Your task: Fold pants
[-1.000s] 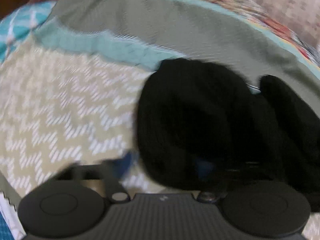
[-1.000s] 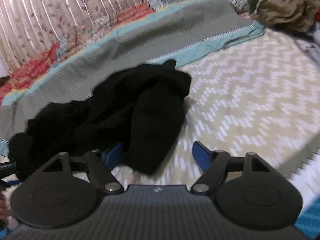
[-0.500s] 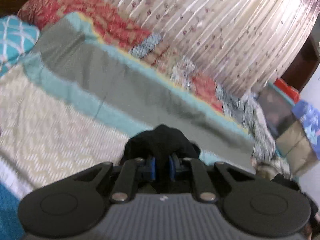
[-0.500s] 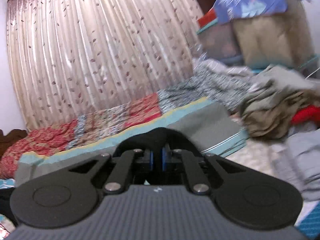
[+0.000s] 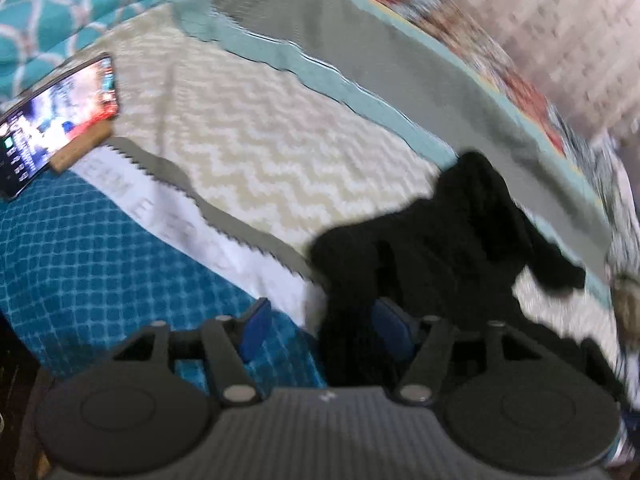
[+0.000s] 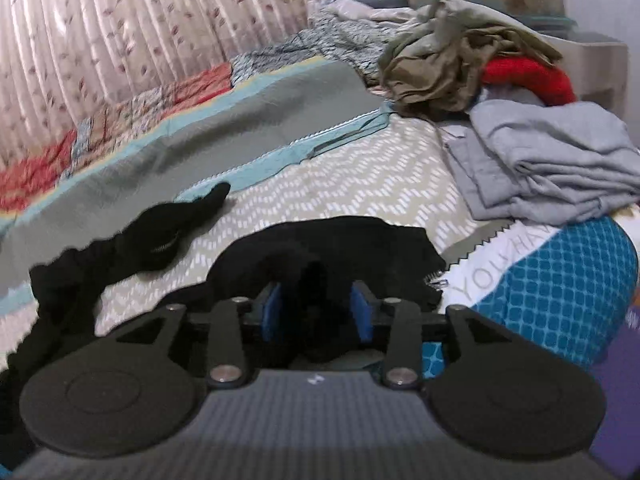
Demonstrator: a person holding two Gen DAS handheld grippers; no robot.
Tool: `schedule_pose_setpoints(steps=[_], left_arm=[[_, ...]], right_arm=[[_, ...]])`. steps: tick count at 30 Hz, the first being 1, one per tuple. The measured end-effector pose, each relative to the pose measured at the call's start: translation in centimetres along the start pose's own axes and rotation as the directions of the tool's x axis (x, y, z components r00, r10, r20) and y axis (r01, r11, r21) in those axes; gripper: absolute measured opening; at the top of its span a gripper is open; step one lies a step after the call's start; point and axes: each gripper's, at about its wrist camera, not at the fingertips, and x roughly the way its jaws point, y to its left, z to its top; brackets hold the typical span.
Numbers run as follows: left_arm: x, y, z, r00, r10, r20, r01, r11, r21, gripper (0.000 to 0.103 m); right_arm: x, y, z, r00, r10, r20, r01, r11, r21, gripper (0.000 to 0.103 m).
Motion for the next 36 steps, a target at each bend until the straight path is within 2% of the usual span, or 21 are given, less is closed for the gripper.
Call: schedule_pose_setpoints(steps=[4,7,9,10,11,13,15,18,20,21,22,23,25,28,29,30,31,32,33,34,36], left_arm=[[2.0,1.2,1.2,1.000,-0.005,0.019,0.005,1.000,-0.011,0.081],[4.8,-0.5,1.0,1.000,-0.007,-0.009,0.008,1.000,0.020,0.078],[7.0,-1.5,0.4,0.998,-0.012,-0.055,0.014,0.999,0.052,0.055],[7.9,-2.1,-0.1,0.997,-0.012,-0.076,0.018,0.997,0.078,0.018],[8.2,-2.6,-0.6,0.996,-0.013,-0.085,0.021,0.995,0.094,0.010],[7.1,-3.1,-1.4,0.999,-0.024,-0.037,0.028,0.993,0.114,0.009],[4.9,-3.2,-2.0,0.998,-0.052,0.029,0.048,0.990,0.135,0.009],[2.0,-2.9,-3.0,0.992,-0.093,0.089,0.079,0.986,0.146,0.009],[0.7,-2.8,-3.5,0.989,-0.086,0.118,0.067,0.986,0.155,0.009],[0.2,-2.7,-3.5,0.989,-0.084,0.122,0.065,0.986,0.155,0.009],[-0.2,-2.5,-3.6,0.988,-0.084,0.129,0.064,0.986,0.155,0.009],[-0.7,-2.3,-3.5,0.986,-0.083,0.145,0.060,0.986,0.156,0.009],[-2.1,-2.1,-3.5,0.973,-0.079,0.215,0.045,0.986,0.159,0.009],[-3.2,-1.8,-4.1,0.946,-0.026,0.323,-0.026,0.987,0.156,0.010],[-2.8,-1.5,-4.2,0.945,-0.002,0.327,-0.051,0.987,0.153,0.010],[-1.9,-1.3,-4.4,0.951,0.035,0.307,-0.084,0.986,0.146,0.011],[-1.0,-0.9,-4.5,0.960,0.060,0.274,-0.102,0.985,0.141,0.014],[0.2,-0.3,-4.7,0.971,0.089,0.220,-0.119,0.985,0.127,0.016],[1.2,0.3,-4.9,0.981,0.106,0.162,-0.124,0.987,0.103,0.016],[1.8,0.9,-5.1,0.986,0.108,0.126,-0.119,0.990,0.081,0.017],[1.5,1.9,-5.3,0.988,0.088,0.126,-0.095,0.994,0.058,0.026]], right_arm=[[-0.6,2.3,-0.3,0.998,0.055,0.013,-0.054,0.998,-0.018,0.042],[0.8,5.7,-0.2,0.988,0.154,-0.034,-0.155,0.987,-0.049,0.044],[2.1,8.9,-0.3,0.970,0.226,-0.090,-0.231,0.972,-0.046,0.047],[3.2,11.2,-0.3,0.953,0.275,-0.131,-0.283,0.958,-0.052,0.049],[4.1,13.2,-0.4,0.935,0.316,-0.163,-0.330,0.942,-0.068,0.051],[6.5,18.1,-0.7,0.897,0.382,-0.225,-0.413,0.904,-0.111,0.073],[9.5,22.3,-1.1,0.872,0.402,-0.278,-0.448,0.884,-0.129,0.085],[15.1,27.4,-1.6,0.865,0.361,-0.349,-0.429,0.892,-0.140,0.088],[19.9,29.8,-2.5,0.852,0.291,-0.434,-0.365,0.926,-0.096,0.088],[22.0,30.8,-3.0,0.834,0.266,-0.483,-0.334,0.941,-0.059,0.073],[23.3,31.8,-3.2,0.810,0.257,-0.527,-0.328,0.944,-0.043,0.036],[23.8,33.3,-3.1,0.797,0.245,-0.552,-0.331,0.942,-0.060,0.030],[23.0,36.0,-0.8,0.773,0.385,-0.504,-0.452,0.892,-0.013,0.027],[20.6,36.3,4.5,0.646,0.712,-0.274,-0.679,0.700,0.219,0.032],[20.3,36.0,5.2,0.630,0.745,-0.220,-0.704,0.667,0.243,0.036],[20.1,35.8,5.6,0.656,0.729,-0.197,-0.692,0.684,0.231,0.060],[20.2,35.8,5.4,0.717,0.663,-0.215,-0.637,0.748,0.187,0.087],[20.4,35.8,4.8,0.769,0.587,-0.253,-0.573,0.809,0.131,0.091],[20.4,35.6,3.8,0.806,0.518,-0.285,-0.523,0.850,0.067,0.091],[20.5,34.9,2.8,0.825,0.469,-0.316,-0.495,0.869,-0.001,0.090],[19.7,32.7,1.1,0.834,0.436,-0.339,-0.481,0.875,-0.057,0.089]])
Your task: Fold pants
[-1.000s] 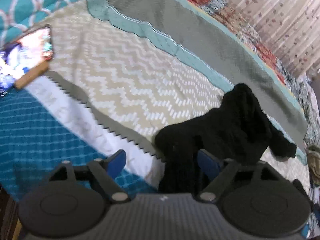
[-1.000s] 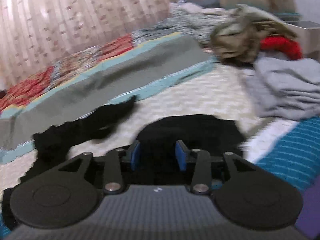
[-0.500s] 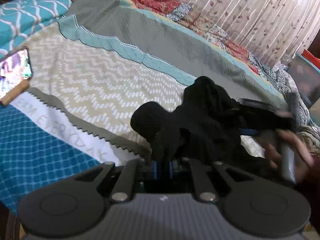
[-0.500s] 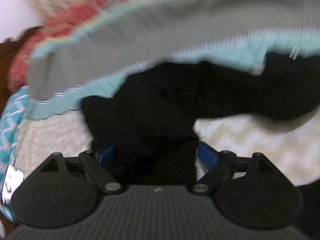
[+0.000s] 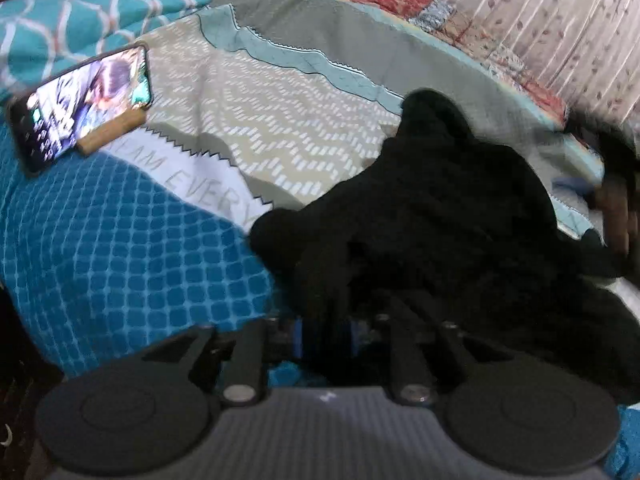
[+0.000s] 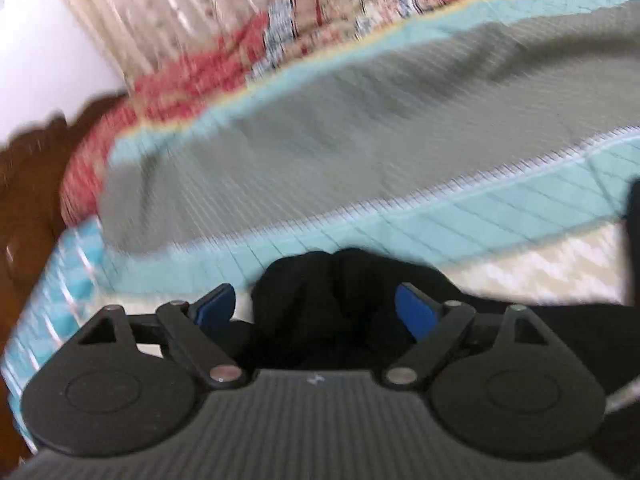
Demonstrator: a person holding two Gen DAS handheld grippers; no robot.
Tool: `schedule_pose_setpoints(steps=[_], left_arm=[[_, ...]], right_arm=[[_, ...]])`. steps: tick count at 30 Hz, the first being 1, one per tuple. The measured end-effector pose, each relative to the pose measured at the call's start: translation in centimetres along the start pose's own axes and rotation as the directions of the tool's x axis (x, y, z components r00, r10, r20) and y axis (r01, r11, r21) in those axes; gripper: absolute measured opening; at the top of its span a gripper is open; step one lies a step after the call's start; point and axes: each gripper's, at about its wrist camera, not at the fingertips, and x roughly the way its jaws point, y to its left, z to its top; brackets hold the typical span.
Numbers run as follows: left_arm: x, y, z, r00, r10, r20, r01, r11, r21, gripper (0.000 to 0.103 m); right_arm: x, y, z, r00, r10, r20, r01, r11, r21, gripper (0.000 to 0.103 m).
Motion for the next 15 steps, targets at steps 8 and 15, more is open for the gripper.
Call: schedule_pose_setpoints(steps=[8,15], left_arm=[[-1.9,3.8,4.3,0.992,-0.066,0.112,0.080,0.988,-0.134,0.093],[4.6,2.8,7.4,0.988,-0.147,-0.038,0.145,0.989,-0.039,0.093]], right_arm=[[-9.1,-5.9,-8.5,1.000,0.002,0.015,-0.001,1.000,-0.024,0.089],[-15.3,-10.0,-10.2,0.990,-0.099,0.103,0.091,0.993,0.077,0.088]])
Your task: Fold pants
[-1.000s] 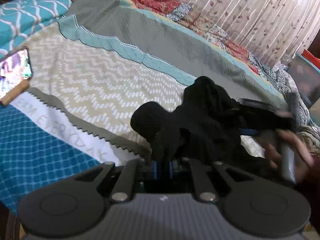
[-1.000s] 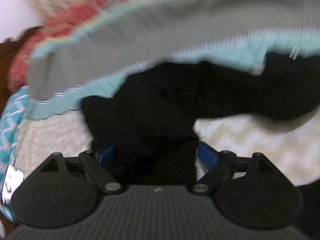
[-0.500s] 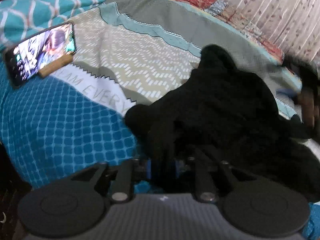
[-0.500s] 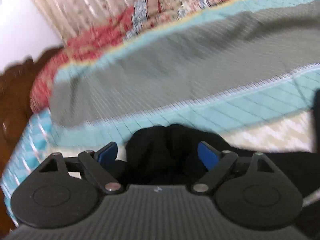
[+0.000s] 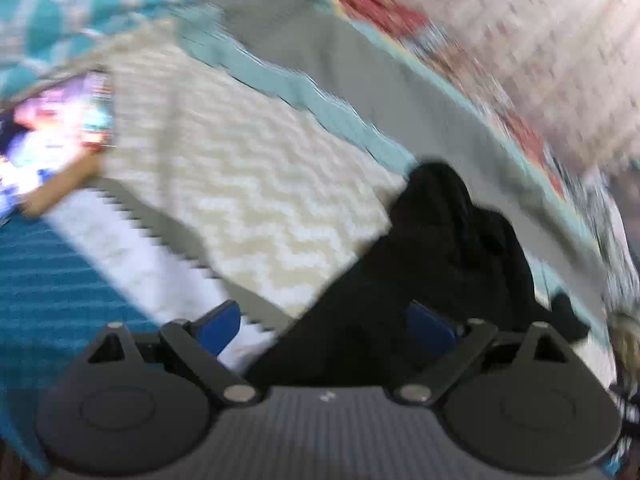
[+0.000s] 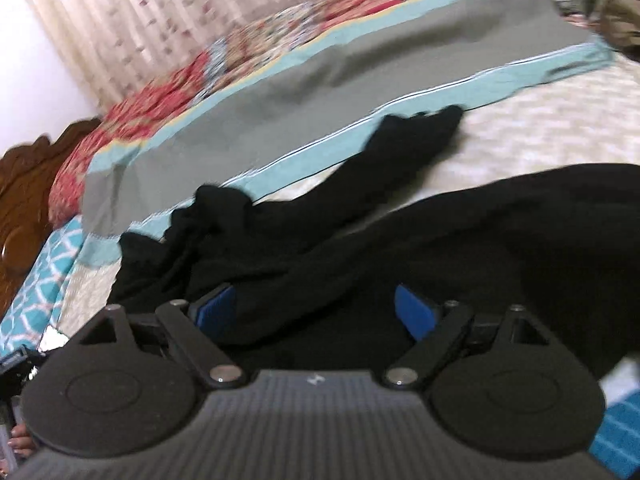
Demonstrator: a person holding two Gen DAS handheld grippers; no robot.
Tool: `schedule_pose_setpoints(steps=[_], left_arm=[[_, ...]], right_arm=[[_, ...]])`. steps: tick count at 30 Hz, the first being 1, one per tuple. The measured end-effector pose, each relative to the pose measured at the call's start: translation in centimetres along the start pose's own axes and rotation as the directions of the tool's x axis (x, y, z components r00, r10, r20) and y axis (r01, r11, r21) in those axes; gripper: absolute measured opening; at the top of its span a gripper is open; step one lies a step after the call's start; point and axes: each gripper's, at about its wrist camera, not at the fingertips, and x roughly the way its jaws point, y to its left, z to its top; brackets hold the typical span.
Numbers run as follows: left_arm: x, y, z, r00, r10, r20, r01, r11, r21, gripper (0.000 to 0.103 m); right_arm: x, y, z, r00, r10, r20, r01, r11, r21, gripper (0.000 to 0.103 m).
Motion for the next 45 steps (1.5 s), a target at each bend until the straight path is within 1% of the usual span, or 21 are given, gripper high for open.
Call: schedule_pose_setpoints(steps=[3,7,12,15,17,19,20,22,23,24,25,26,28,30,31,33,35,36,39,42,45], left_arm=[[1.7,-1.5,-1.0,0.997,0.035,-0.065,-0.031,0.998,0.061,0.089],[0.6,-2.9,-3.4,0.997,0.070,-0.016,-0.067,0.988,0.136,0.092],[-2.2,-2.5,-3.9,0.990,0.115,0.084,-0.127,0.980,0.151,0.097],[-2.3,-1.6,-3.8,0.990,0.121,0.070,-0.128,0.986,0.108,0.095],[-1.4,-1.1,-3.9,0.996,0.088,0.022,-0.090,0.992,0.084,0.079],[-0.7,-1.8,-4.6,0.995,0.101,0.018,-0.103,0.988,0.117,0.072],[-0.5,-2.4,-5.2,0.994,0.108,0.029,-0.111,0.982,0.151,0.059],[-0.4,-3.5,-6.0,0.995,0.090,0.043,-0.097,0.969,0.227,0.044],[-0.8,-3.8,-6.2,0.996,0.073,0.056,-0.085,0.966,0.245,0.039],[-1.4,-4.0,-6.3,0.995,0.056,0.079,-0.075,0.963,0.259,0.038],[-2.2,-4.1,-6.4,0.992,0.040,0.118,-0.071,0.961,0.268,0.037],[-3.3,-4.2,-6.3,0.985,0.025,0.168,-0.071,0.960,0.269,0.037],[-5.2,-4.1,-6.3,0.953,0.032,0.301,-0.114,0.959,0.258,0.039],[-5.6,-3.7,-5.8,0.931,0.087,0.356,-0.173,0.961,0.218,0.046],[-4.9,-3.2,-5.2,0.938,0.128,0.323,-0.194,0.964,0.181,0.053],[-2.0,-1.4,-4.0,0.964,0.207,0.166,-0.227,0.967,0.114,0.058],[-0.6,0.8,-3.8,0.976,0.209,0.065,-0.211,0.977,0.027,0.060],[-1.4,1.4,-4.0,0.980,0.180,0.084,-0.182,0.983,0.007,0.061],[-4.2,1.5,-4.4,0.962,0.211,0.174,-0.218,0.976,0.022,0.076],[-6.3,1.7,-4.5,0.946,0.231,0.226,-0.235,0.972,-0.009,0.076],[-8.1,1.8,-3.7,0.931,0.244,0.270,-0.238,0.970,-0.056,0.075]], right_arm=[[1.1,1.9,1.2,0.999,0.030,-0.011,-0.030,1.000,0.010,0.087],[4.8,10.2,1.8,0.985,0.146,-0.091,-0.157,0.980,-0.120,0.087],[12.5,22.9,1.1,0.962,0.206,-0.181,-0.260,0.895,-0.363,0.087],[17.3,27.1,0.7,0.946,0.199,-0.255,-0.294,0.860,-0.418,0.087],[21.9,28.9,-0.1,0.935,0.111,-0.338,-0.250,0.881,-0.402,0.086],[25.0,29.0,-1.5,0.945,-0.069,-0.320,-0.090,0.885,-0.457,0.086],[26.6,28.3,-2.0,0.938,-0.122,-0.325,-0.035,0.897,-0.440,0.086],[28.6,26.6,-2.8,0.921,-0.158,-0.355,0.011,0.924,-0.382,0.052],[28.8,26.6,-2.9,0.932,-0.169,-0.320,0.025,0.912,-0.410,0.045],[28.6,26.8,-2.4,0.939,-0.138,-0.315,-0.006,0.909,-0.417,0.019],[28.1,26.8,-1.6,0.946,-0.065,-0.319,-0.064,0.923,-0.380,0.018],[27.3,26.6,0.0,0.940,0.106,-0.325,-0.201,0.941,-0.272,0.018],[25.4,26.4,2.6,0.873,0.417,-0.254,-0.456,0.881,-0.124,0.018],[25.9,27.1,3.8,0.788,0.570,-0.230,-0.593,0.805,-0.036,0.023],[26.5,27.4,3.7,0.793,0.560,-0.238,-0.583,0.812,-0.035,0.032],[29.0,28.6,2.2,0.876,0.391,-0.283,-0.435,0.894,-0.111,0.058],[31.0,29.2,0.1,0.925,0.199,-0.323,-0.281,0.932,-0.231,0.061],[31.1,28.8,-0.5,0.935,0.157,-0.319,-0.245,0.934,-0.258,0.061],[28.7,25.2,-0.2,0.925,0.228,-0.303,-0.293,0.938,-0.188,0.060],[24.5,21.6,0.7,0.927,0.263,-0.267,-0.309,0.940,-0.147,0.060],[19.9,16.4,2.2,0.956,0.233,-0.179,-0.262,0.951,-0.161,0.060]])
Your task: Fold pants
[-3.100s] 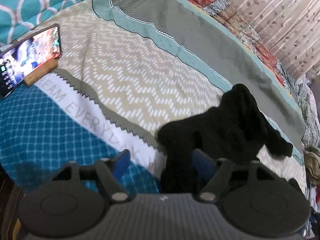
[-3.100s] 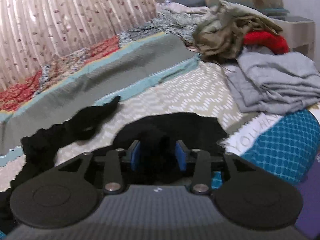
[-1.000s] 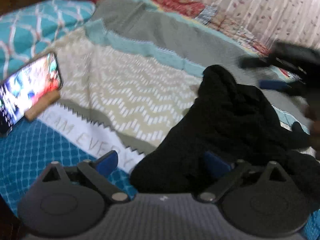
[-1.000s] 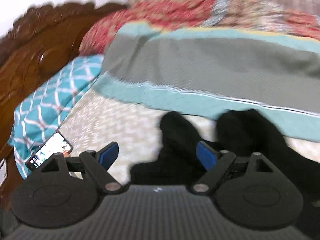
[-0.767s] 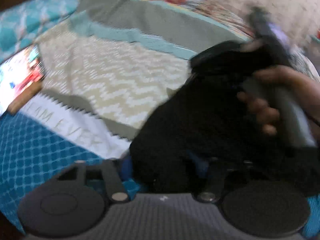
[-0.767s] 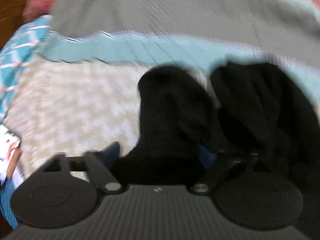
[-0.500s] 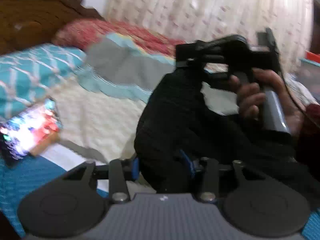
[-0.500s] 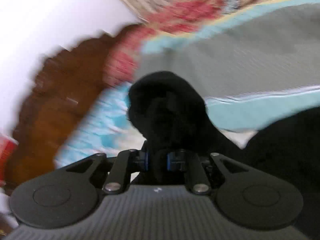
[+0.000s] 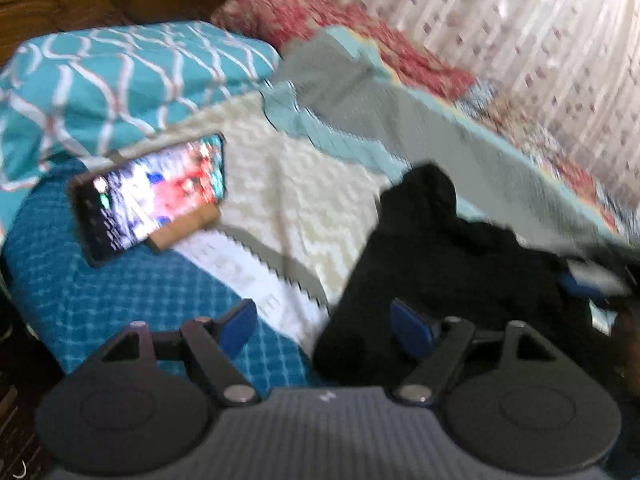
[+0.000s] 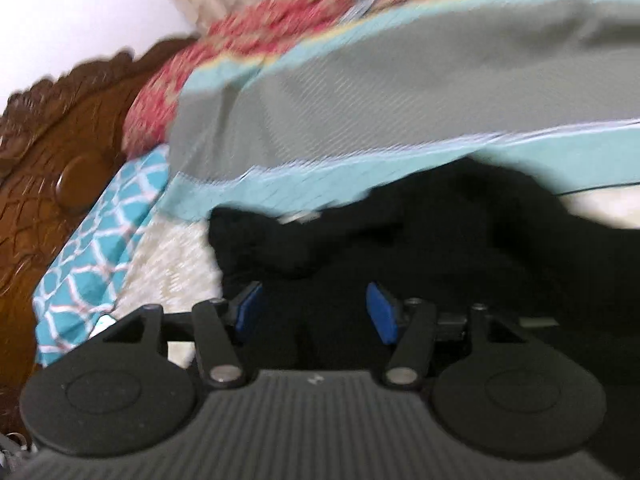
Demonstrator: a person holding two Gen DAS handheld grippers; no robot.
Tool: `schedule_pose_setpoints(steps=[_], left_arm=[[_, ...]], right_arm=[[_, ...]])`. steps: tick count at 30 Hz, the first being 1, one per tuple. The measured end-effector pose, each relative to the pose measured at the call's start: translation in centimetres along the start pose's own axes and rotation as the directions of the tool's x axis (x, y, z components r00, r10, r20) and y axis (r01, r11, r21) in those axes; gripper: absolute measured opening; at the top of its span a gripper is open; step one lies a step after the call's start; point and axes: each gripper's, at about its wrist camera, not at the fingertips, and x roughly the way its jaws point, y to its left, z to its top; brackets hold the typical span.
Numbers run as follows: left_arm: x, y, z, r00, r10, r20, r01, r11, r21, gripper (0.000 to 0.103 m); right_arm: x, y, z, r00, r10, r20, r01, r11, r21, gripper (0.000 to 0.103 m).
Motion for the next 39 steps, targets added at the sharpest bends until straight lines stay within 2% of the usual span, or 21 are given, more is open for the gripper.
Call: schedule_pose_setpoints(steps=[3,5,8,11,13,17,18,19,21,23,24,25,27,28,30,31,32,33,34,35,39], left_arm=[[0.3,-1.1,2.0,0.999,0.001,0.037,-0.002,1.000,0.007,0.075],[1.2,-2.9,3.3,0.999,0.004,0.046,-0.006,0.999,0.046,0.075],[3.4,-6.5,4.8,0.999,-0.018,0.048,0.013,0.994,0.112,0.075],[6.8,-10.5,5.1,1.000,-0.022,0.000,0.022,0.987,0.161,0.075],[8.9,-12.9,4.4,0.999,-0.024,-0.046,0.031,0.985,0.172,0.075],[11.8,-16.3,1.5,0.989,0.007,-0.149,0.024,0.978,0.208,0.075],[12.3,-16.7,0.8,0.986,0.020,-0.168,0.018,0.975,0.222,0.075],[12.7,-17.2,0.1,0.982,0.039,-0.184,0.006,0.970,0.241,0.075],[13.5,-17.1,-1.0,0.976,0.078,-0.203,-0.019,0.961,0.276,0.075],[13.1,-17.1,-1.4,0.975,0.092,-0.202,-0.029,0.956,0.293,0.075],[12.9,-17.1,-1.5,0.975,0.097,-0.200,-0.034,0.953,0.301,0.075],[12.8,-17.1,-1.6,0.975,0.105,-0.198,-0.040,0.951,0.305,0.075],[12.8,-17.1,-1.6,0.974,0.112,-0.199,-0.046,0.950,0.309,0.075],[13.0,-17.0,-1.5,0.973,0.113,-0.199,-0.046,0.948,0.314,0.076],[13.1,-17.2,-1.8,0.974,0.123,-0.190,-0.054,0.942,0.331,0.077],[13.2,-17.3,-1.9,0.974,0.128,-0.185,-0.058,0.937,0.345,0.079],[13.2,-17.5,-2.1,0.974,0.135,-0.181,-0.062,0.931,0.360,0.079],[13.1,-17.6,-2.1,0.974,0.140,-0.180,-0.065,0.927,0.370,0.079],[12.9,-17.7,-1.9,0.972,0.140,-0.187,-0.063,0.927,0.371,0.079],[12.5,-17.6,-1.5,0.971,0.129,-0.201,-0.049,0.932,0.360,0.079],[9.3,-16.6,0.0,0.976,0.046,-0.215,0.027,0.946,0.324,0.079]], right_arm=[[-6.7,-5.8,0.3,0.983,-0.135,0.124,0.129,0.990,0.052,0.060],[-12.3,-10.5,0.8,0.946,-0.253,0.203,0.227,0.963,0.143,0.060],[-18.4,-16.3,1.0,0.876,-0.416,0.245,0.347,0.895,0.281,0.060],[-20.8,-20.8,1.4,0.841,-0.488,0.233,0.376,0.837,0.399,0.060],[-20.3,-22.8,1.8,0.846,-0.490,0.211,0.361,0.817,0.449,0.060],[-16.1,-25.1,2.3,0.890,-0.436,0.133,0.319,0.804,0.501,0.060],[-14.5,-25.1,2.3,0.903,-0.415,0.113,0.308,0.808,0.502,0.054],[-13.4,-25.0,2.6,0.909,-0.407,0.087,0.318,0.814,0.487,0.013],[-12.2,-23.8,4.3,0.883,-0.466,0.051,0.409,0.818,0.404,0.008],[-14.5,-23.1,6.6,0.877,-0.439,0.194,0.344,0.856,0.386,0.008],[-16.4,-23.1,7.8,0.855,-0.434,0.284,0.306,0.865,0.398,0.008],[-18.7,-23.2,9.2,0.812,-0.442,0.382,0.278,0.867,0.414,0.008],[-22.4,-24.0,10.7,0.729,-0.455,0.511,0.230,0.866,0.444,0.008],[-23.7,-24.6,11.2,0.700,-0.468,0.539,0.217,0.859,0.464,0.008],[-24.6,-25.9,11.3,0.663,-0.520,0.538,0.239,0.828,0.507,0.009],[-24.4,-26.7,11.1,0.660,-0.550,0.512,0.269,0.809,0.522,0.015],[-23.7,-27.9,10.7,0.669,-0.587,0.456,0.322,0.782,0.534,0.016],[-22.7,-28.6,10.1,0.681,-0.626,0.380,0.387,0.748,0.539,0.027],[-22.0,-29.2,9.1,0.683,-0.664,0.302,0.452,0.711,0.539,0.031],[-21.6,-29.7,7.9,0.678,-0.689,0.257,0.491,0.685,0.539,0.031],[-24.2,-28.9,3.0,0.708,-0.644,0.290,0.428,0.718,0.549,0.031]])
